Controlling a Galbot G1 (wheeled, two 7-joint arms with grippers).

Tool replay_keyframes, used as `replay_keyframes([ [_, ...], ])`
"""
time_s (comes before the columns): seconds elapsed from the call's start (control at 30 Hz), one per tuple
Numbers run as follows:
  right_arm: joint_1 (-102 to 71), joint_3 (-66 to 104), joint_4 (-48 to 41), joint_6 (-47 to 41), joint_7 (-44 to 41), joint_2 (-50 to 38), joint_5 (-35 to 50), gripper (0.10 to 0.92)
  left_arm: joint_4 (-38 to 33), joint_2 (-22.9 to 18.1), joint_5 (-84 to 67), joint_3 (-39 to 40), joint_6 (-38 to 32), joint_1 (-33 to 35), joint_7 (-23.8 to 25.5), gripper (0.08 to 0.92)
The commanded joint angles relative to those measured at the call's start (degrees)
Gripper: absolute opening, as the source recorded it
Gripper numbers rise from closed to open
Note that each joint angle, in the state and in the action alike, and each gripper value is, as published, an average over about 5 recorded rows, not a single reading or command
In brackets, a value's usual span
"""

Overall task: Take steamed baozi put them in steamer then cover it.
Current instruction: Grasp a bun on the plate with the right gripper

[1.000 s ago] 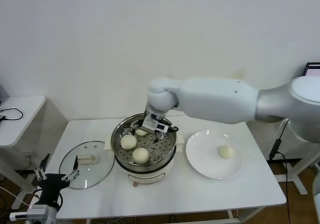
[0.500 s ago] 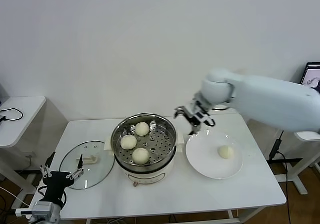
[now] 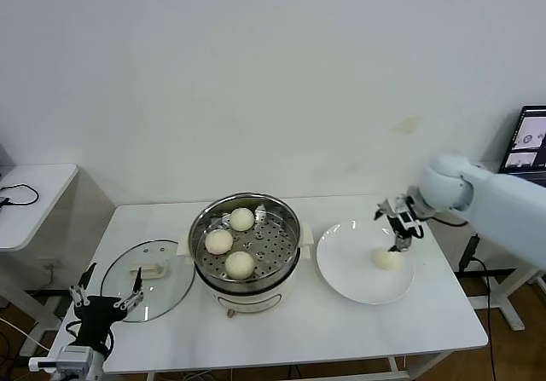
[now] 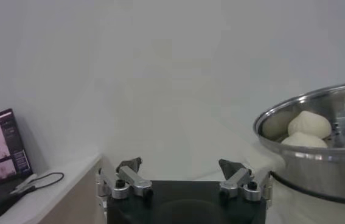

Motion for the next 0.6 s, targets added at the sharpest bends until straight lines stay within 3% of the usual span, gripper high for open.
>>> replay_keyframes([
  [0.03,-16.7,12.37,-11.35,0.08,-0.01,2.12,-7.45,0.823,-0.2,-0.15,0.07,-0.63,-0.01,0.67,-0.04,0.823],
  [0.6,-18.89,15.75,-27.52,4.22,0.42,15.58,-12.61,0.823,0.68,-0.03,-0.28,-2.55,-0.03,1.25,0.02,0.823],
])
